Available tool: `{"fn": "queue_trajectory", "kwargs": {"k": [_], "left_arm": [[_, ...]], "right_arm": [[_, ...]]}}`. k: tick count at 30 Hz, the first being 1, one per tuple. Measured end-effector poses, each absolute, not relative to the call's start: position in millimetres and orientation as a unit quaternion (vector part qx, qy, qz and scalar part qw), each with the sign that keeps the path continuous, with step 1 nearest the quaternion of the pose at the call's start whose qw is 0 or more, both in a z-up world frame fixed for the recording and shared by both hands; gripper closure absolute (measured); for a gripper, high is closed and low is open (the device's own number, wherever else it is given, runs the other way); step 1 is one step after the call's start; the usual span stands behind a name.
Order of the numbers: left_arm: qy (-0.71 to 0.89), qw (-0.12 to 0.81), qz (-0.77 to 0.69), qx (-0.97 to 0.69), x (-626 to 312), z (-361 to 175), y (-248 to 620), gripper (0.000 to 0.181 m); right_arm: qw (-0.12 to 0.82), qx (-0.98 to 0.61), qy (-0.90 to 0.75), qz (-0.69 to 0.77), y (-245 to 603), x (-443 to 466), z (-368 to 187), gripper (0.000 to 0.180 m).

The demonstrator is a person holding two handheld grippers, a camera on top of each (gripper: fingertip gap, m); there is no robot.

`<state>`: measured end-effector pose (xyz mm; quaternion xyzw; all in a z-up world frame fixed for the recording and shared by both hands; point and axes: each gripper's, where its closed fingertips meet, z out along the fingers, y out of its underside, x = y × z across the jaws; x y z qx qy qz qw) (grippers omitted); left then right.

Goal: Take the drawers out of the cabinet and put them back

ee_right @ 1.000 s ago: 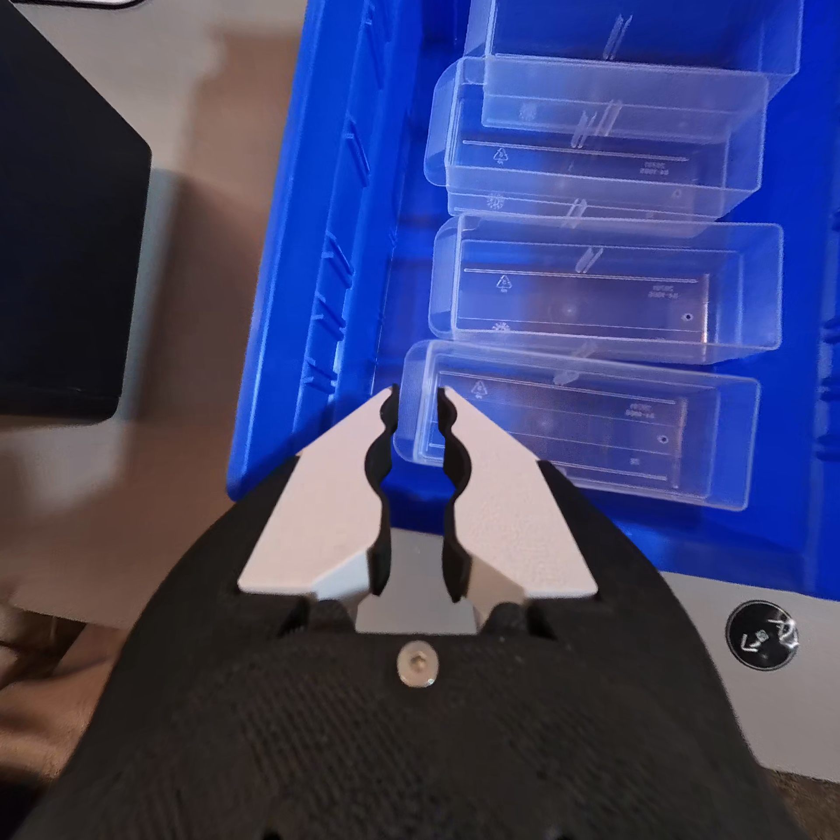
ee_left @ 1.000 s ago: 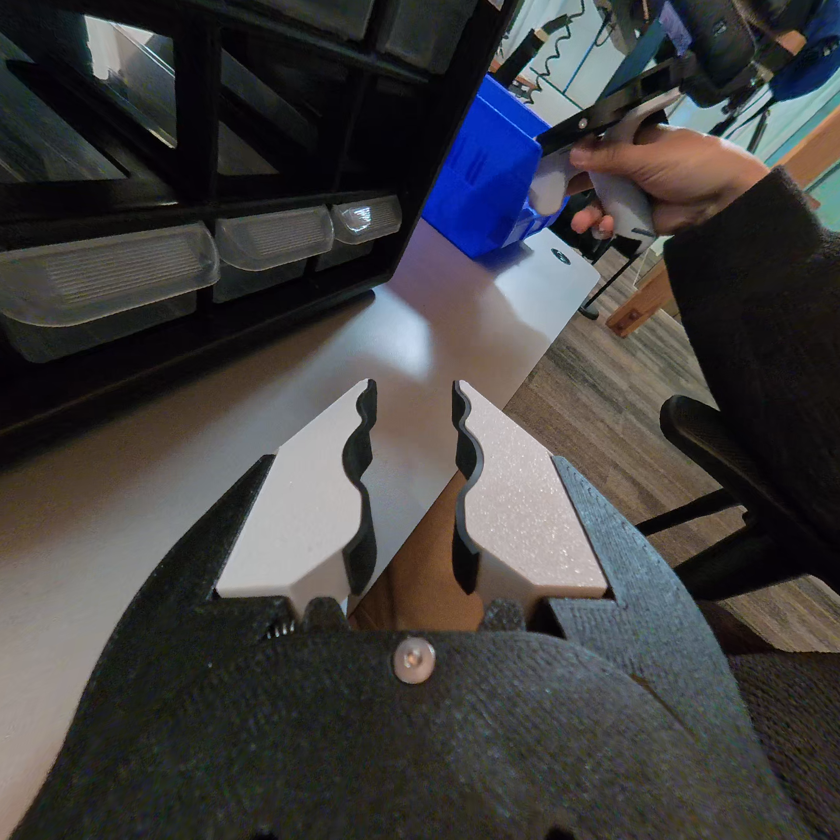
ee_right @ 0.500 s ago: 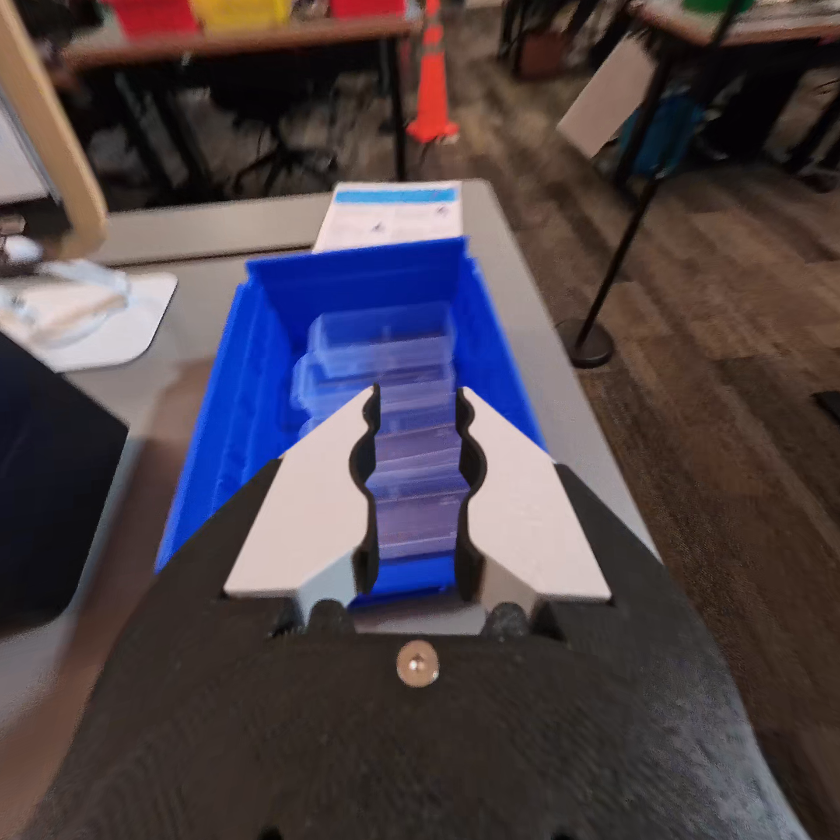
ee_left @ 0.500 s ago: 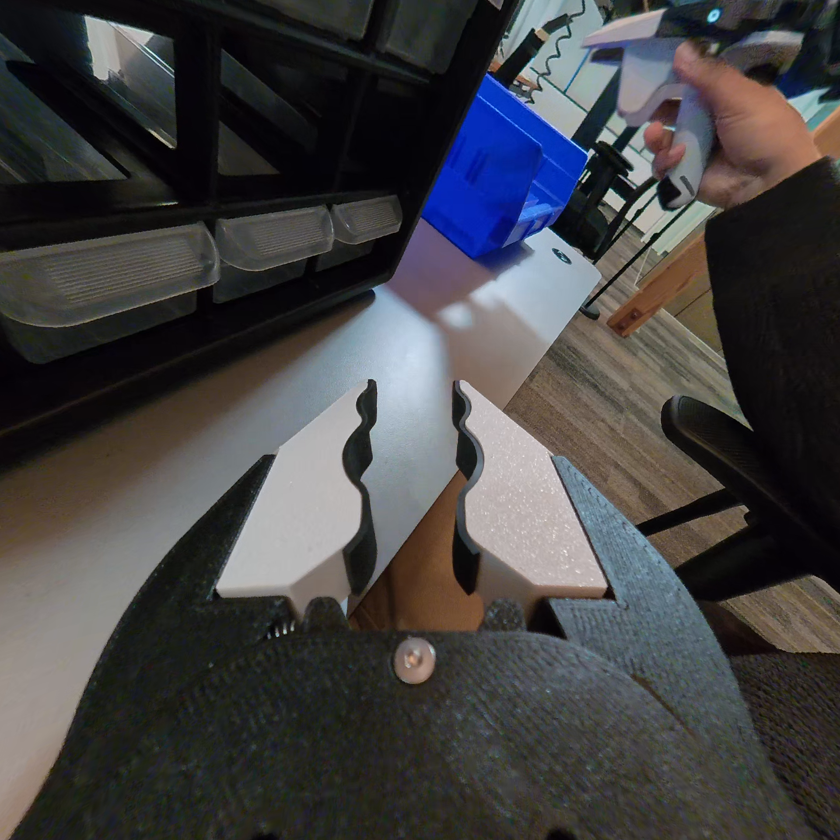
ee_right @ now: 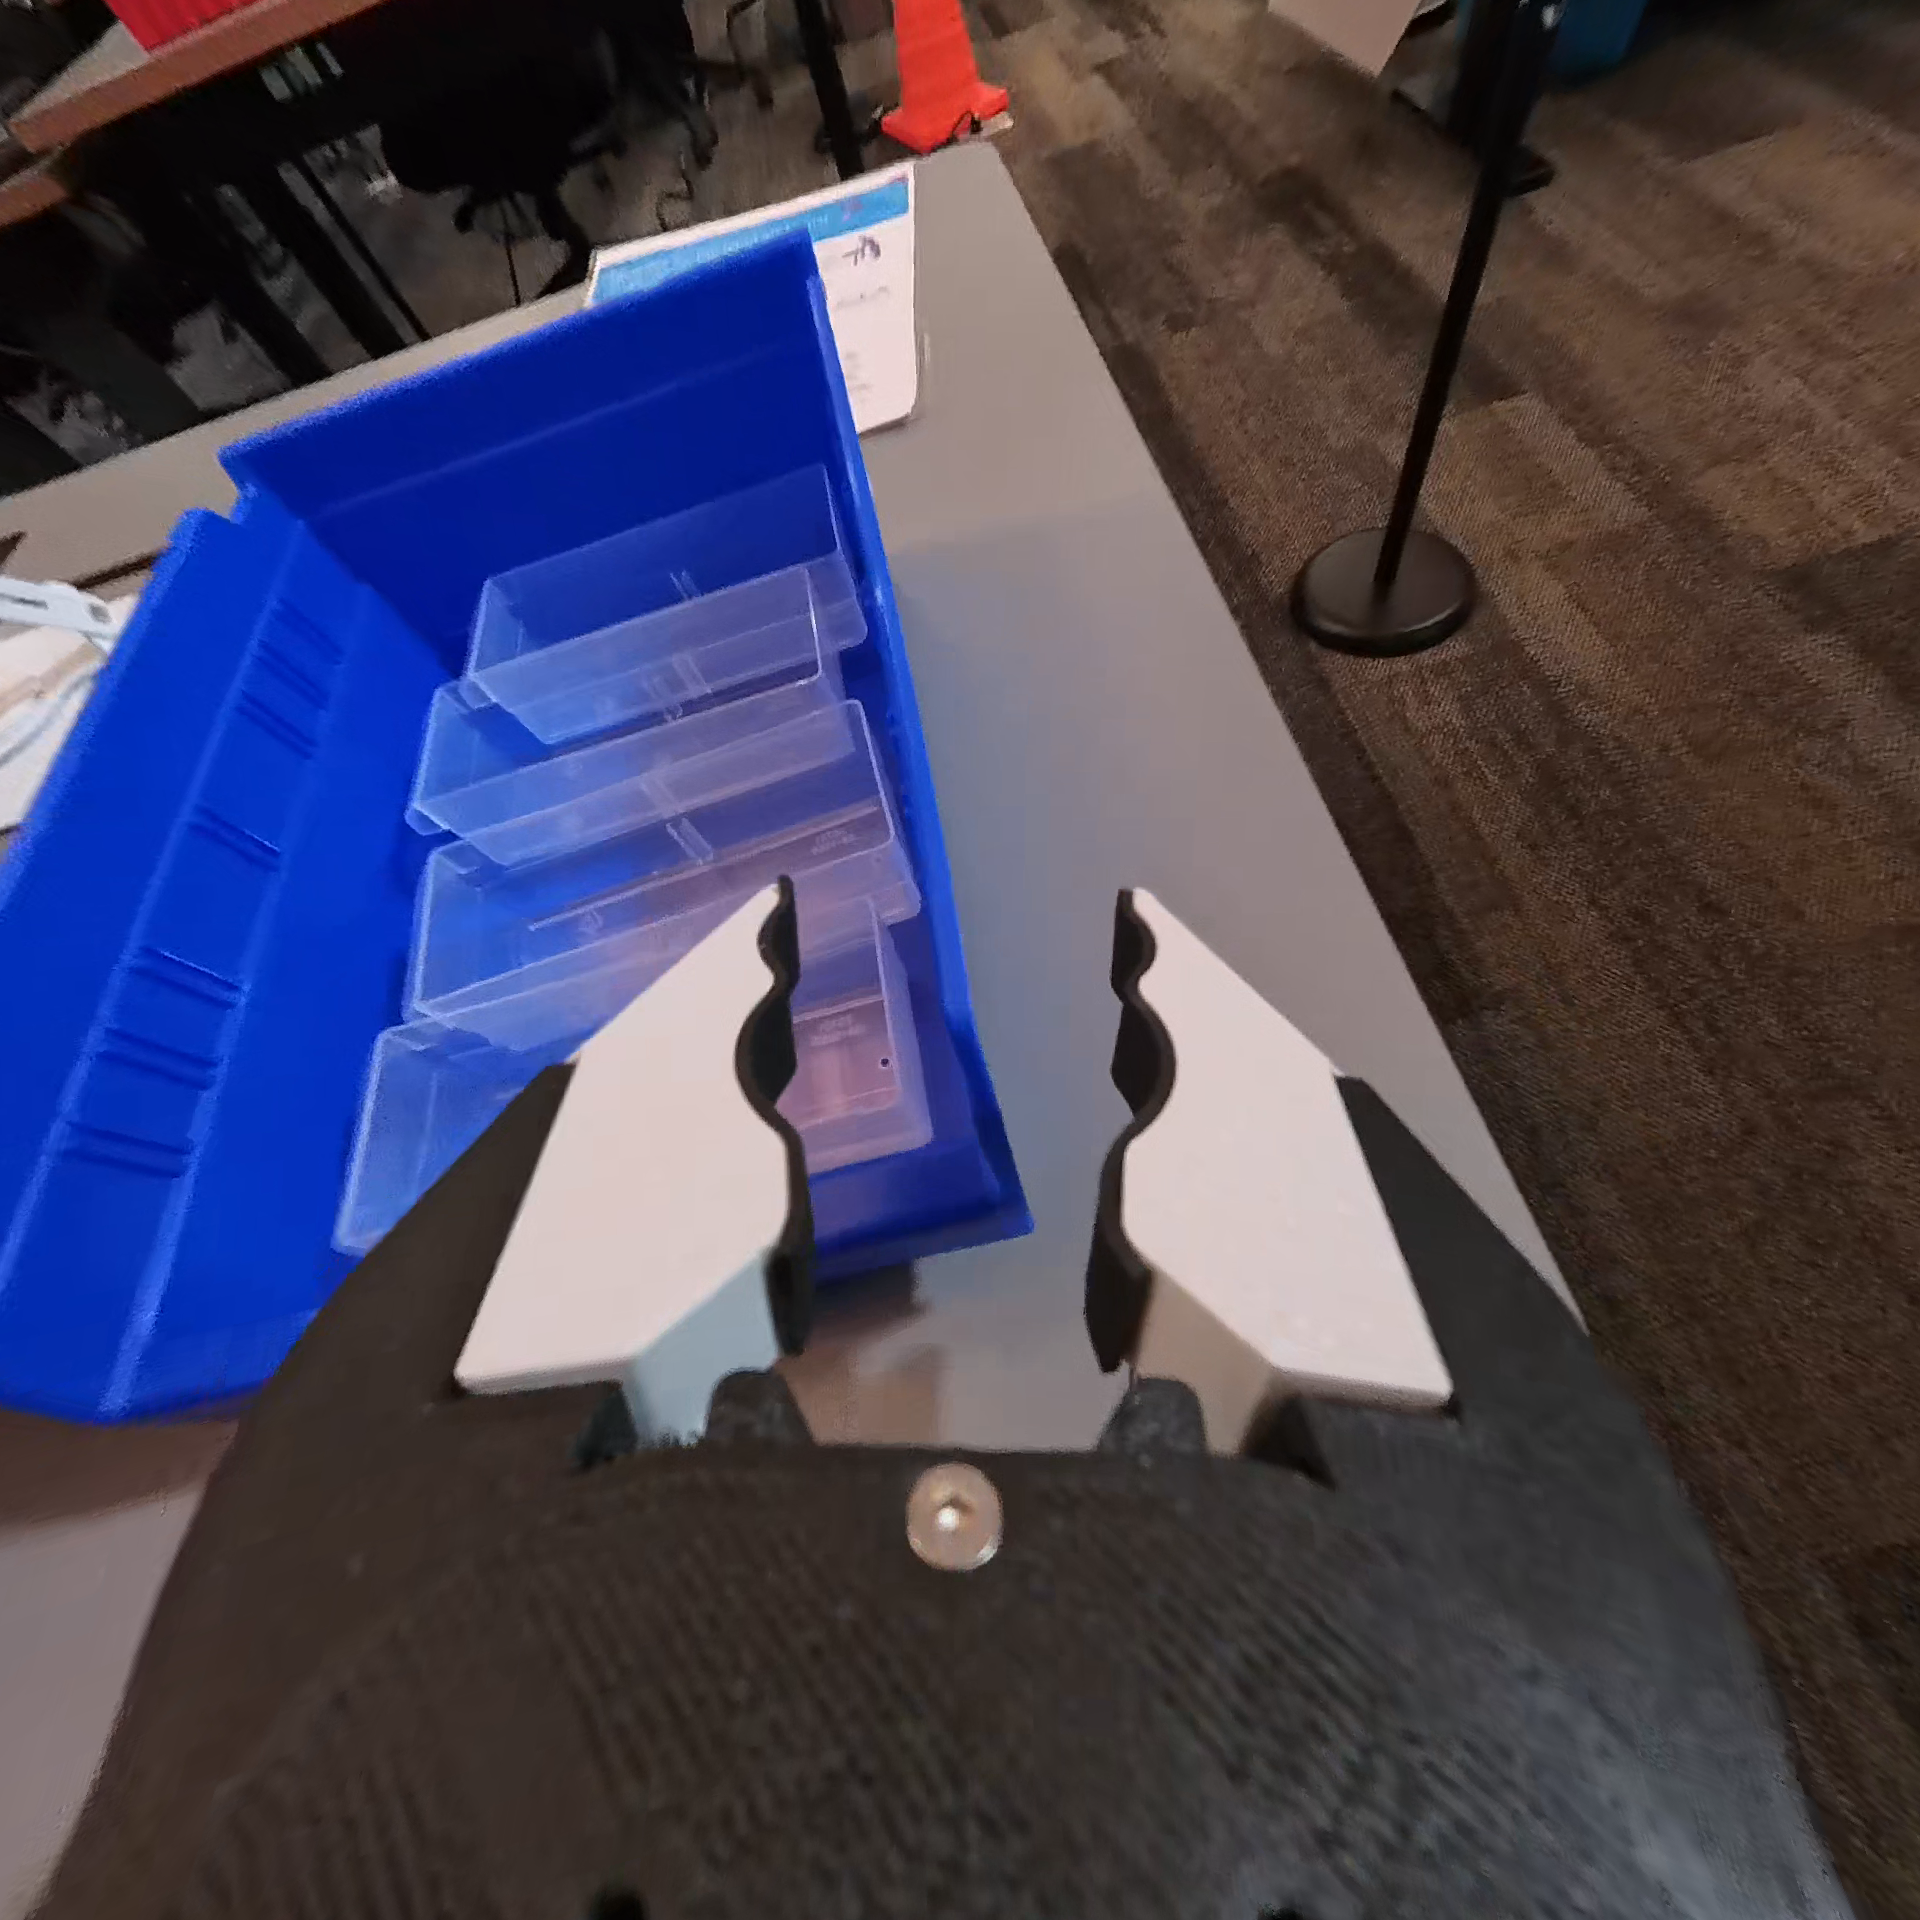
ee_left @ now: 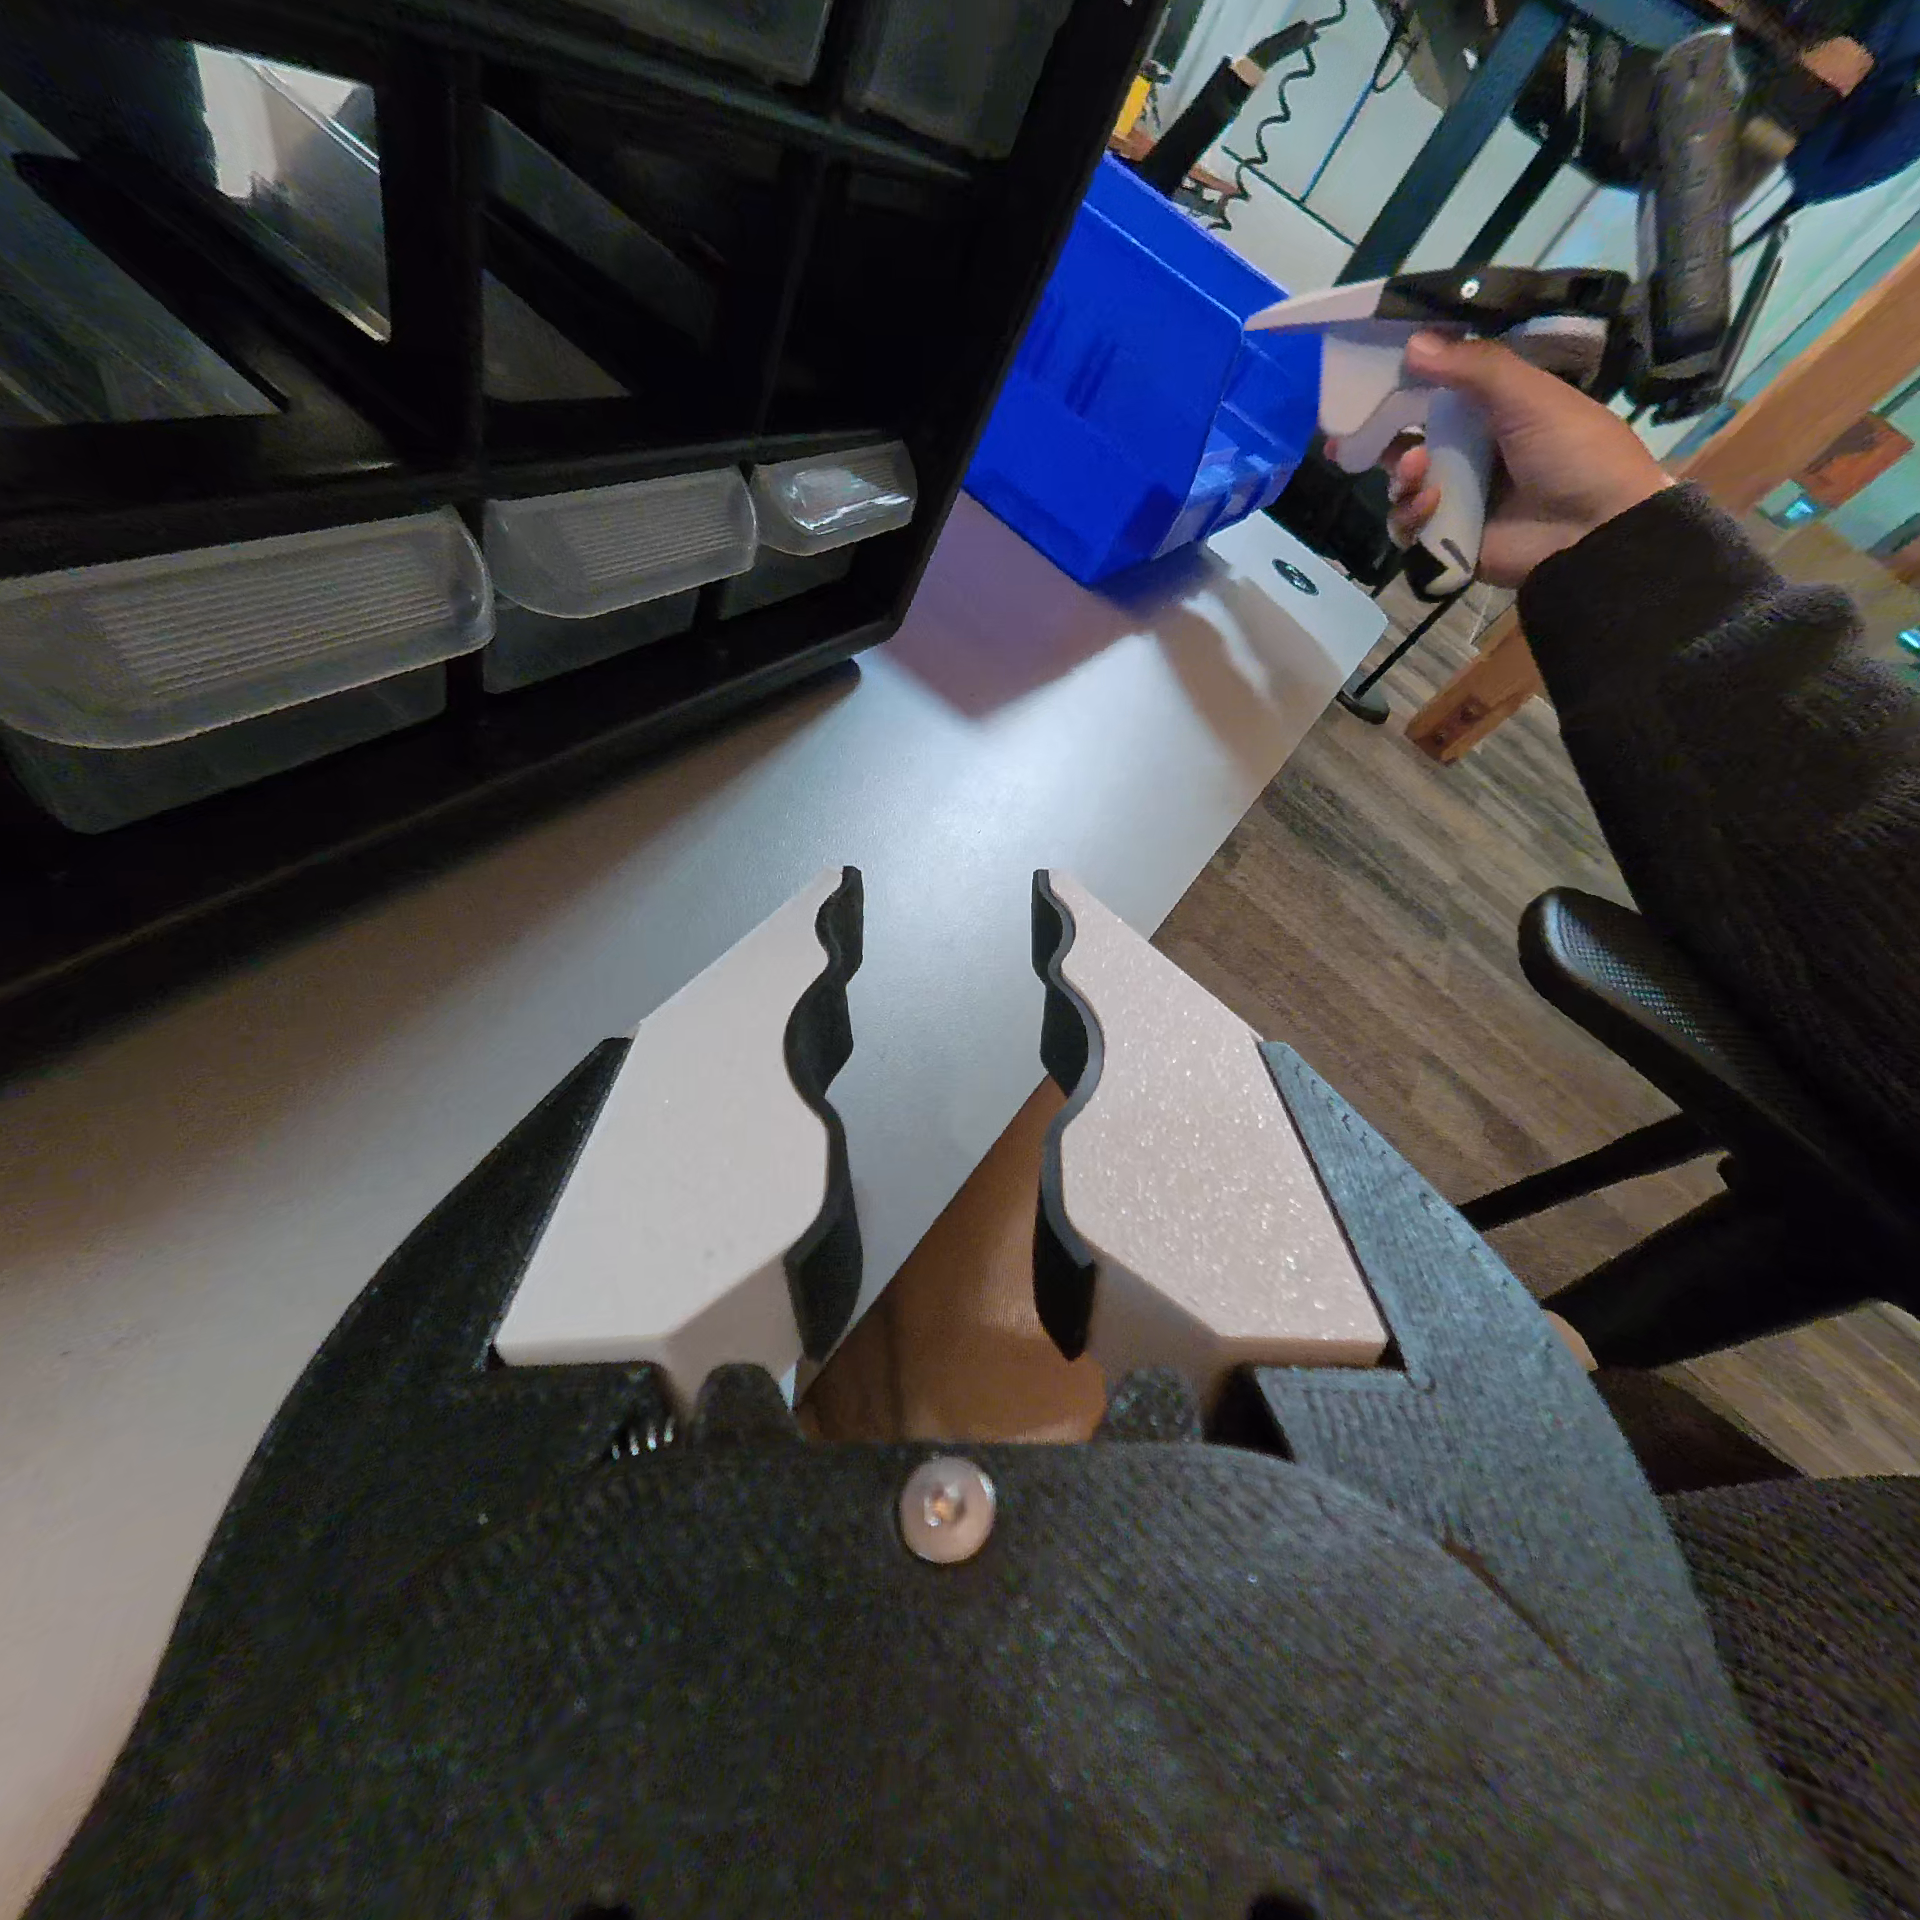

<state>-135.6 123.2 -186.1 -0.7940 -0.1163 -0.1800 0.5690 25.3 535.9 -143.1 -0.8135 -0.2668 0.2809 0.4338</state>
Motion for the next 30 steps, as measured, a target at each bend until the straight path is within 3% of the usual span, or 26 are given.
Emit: {"fn": "queue_trajectory", "kwargs": {"k": [1, 7, 9, 14, 17, 21, 23, 26, 30], "left_arm": [[-0.115, 0.570, -0.178, -0.794, -136, -186, 122, 0.150], [-0.127, 0.573, -0.168, -0.792, -142, -185, 112, 0.149], [-0.143, 0.576, -0.172, -0.786, -146, -184, 109, 0.149], [-0.160, 0.588, -0.159, -0.777, -156, -177, 101, 0.150], [-0.166, 0.606, -0.123, -0.768, -167, -162, 94, 0.149], [-0.218, 0.649, 0.059, -0.726, -226, -116, 57, 0.137], [-0.263, 0.664, 0.205, -0.669, -270, -84, 11, 0.120], [-0.288, 0.647, 0.404, -0.579, -317, -45, -65, 0.128], [-0.326, 0.553, 0.475, -0.601, -366, -66, -111, 0.103]], "right_arm": [[0.431, -0.814, -0.273, 0.277, 537, 24, -147, 0.121], [0.400, -0.815, -0.293, 0.300, 539, 2, -168, 0.133], [0.386, -0.807, -0.287, 0.343, 537, -7, -166, 0.154], [0.379, -0.812, -0.259, 0.361, 544, -6, -167, 0.173], [0.385, -0.812, -0.260, 0.354, 541, -11, -158, 0.174], [0.409, -0.805, -0.244, 0.353, 538, -11, -133, 0.174], [0.417, -0.799, -0.237, 0.362, 536, -10, -116, 0.174], [0.426, -0.791, -0.230, 0.373, 527, -10, -86, 0.174], [0.428, -0.794, -0.240, 0.360, 504, -18, -46, 0.174]]}}
